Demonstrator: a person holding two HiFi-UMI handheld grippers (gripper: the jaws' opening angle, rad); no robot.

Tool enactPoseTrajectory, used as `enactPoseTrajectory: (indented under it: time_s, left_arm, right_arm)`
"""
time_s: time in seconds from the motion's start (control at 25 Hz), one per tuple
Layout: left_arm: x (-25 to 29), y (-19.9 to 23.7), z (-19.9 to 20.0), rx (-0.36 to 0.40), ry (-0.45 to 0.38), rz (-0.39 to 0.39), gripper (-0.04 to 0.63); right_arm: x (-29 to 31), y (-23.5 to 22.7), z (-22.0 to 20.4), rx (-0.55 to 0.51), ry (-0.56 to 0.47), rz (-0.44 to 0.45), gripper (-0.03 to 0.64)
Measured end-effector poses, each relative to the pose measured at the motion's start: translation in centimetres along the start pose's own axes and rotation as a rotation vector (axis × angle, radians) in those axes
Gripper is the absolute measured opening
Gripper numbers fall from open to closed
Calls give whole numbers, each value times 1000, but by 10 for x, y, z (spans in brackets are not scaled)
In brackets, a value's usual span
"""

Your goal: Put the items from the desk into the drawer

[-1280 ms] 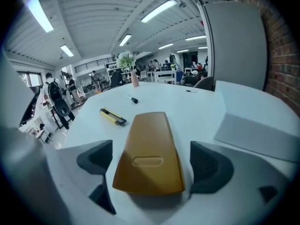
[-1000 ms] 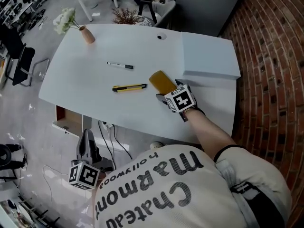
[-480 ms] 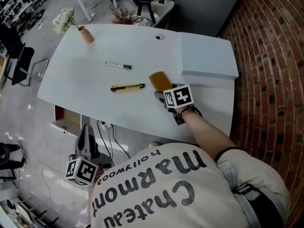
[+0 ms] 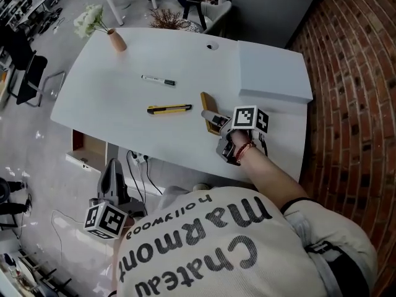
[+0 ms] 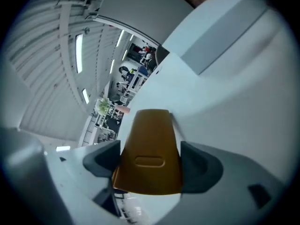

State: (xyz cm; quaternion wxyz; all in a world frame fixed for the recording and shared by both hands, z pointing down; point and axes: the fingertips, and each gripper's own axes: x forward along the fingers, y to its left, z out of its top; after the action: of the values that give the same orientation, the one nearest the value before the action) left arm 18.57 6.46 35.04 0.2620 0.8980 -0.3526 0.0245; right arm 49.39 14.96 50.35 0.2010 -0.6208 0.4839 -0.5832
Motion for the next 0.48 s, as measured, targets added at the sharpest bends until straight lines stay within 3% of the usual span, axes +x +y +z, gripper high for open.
enactPoseTrajectory:
  time_s: [0.2, 0.48]
  left_arm:
    - [-18, 14, -2, -9, -26, 22, 2]
    - [-42, 55, -5, -70, -31, 89, 2]
  right_arm:
    - [-1, 34, -18, 168, 21, 137, 410]
    - [33, 81, -56, 106, 117, 192, 410]
